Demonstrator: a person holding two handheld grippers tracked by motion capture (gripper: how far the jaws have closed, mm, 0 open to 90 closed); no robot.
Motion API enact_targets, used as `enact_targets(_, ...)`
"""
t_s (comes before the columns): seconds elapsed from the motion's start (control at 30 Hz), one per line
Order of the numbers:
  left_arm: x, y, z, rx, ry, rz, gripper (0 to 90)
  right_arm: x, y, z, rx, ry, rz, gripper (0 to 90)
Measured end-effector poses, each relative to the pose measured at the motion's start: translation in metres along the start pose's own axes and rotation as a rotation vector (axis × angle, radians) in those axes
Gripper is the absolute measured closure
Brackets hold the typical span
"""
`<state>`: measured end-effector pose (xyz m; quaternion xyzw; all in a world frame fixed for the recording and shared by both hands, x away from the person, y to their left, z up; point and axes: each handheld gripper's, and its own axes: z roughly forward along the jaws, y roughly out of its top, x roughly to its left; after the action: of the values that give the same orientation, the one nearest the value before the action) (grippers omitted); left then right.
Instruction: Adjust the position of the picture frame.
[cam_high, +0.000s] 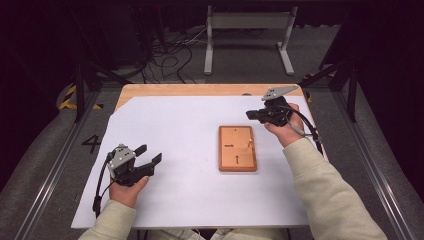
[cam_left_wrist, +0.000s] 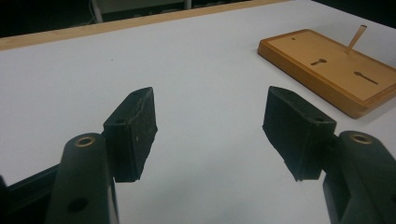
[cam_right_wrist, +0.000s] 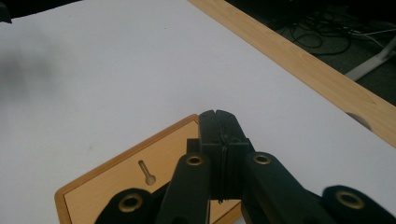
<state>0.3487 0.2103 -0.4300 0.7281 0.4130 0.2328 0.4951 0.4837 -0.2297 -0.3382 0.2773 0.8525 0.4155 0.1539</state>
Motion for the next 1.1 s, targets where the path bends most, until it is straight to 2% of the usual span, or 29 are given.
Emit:
enact_targets(0.1, 0.0, 0.0, 0.0, 0.0, 0.0, 0.0, 34.9, 0.0, 0.004, 0.006, 0.013, 0.018, 0.0, 90.0)
enact_targets(0.13, 0.0, 0.0, 0.0, 0.001, -0.001, 0.001, 34.9, 0.002, 0.008, 0.014, 0.038, 0.037, 0.002, 90.0)
enact_targets(0.37, -0.001, 0.0, 0.001, 0.004, -0.005, 0.003, 34.9, 0.005, 0.014, 0.035, 0.072, 0.056, -0.017, 90.0)
enact_targets(0.5, -0.001, 0.0, 0.002, 0.008, -0.008, 0.004, 34.9, 0.005, 0.018, 0.053, 0.114, 0.11, -0.012, 90.0)
enact_targets(0.57, -0.001, 0.001, 0.004, 0.01, -0.012, 0.007, 34.9, 0.006, 0.019, 0.061, 0.137, 0.115, -0.028, 90.0)
enact_targets(0.67, -0.002, 0.001, 0.005, 0.011, -0.016, 0.013, 34.9, 0.008, 0.022, 0.074, 0.173, 0.106, -0.078, 90.0)
enact_targets(0.9, -0.002, 0.002, 0.006, 0.009, -0.021, 0.014, 34.9, 0.014, 0.024, 0.102, 0.244, 0.129, -0.102, 90.0)
enact_targets(1.1, -0.002, 0.002, 0.006, 0.01, -0.026, 0.014, 35.1, 0.018, 0.027, 0.117, 0.28, 0.139, -0.109, 90.0)
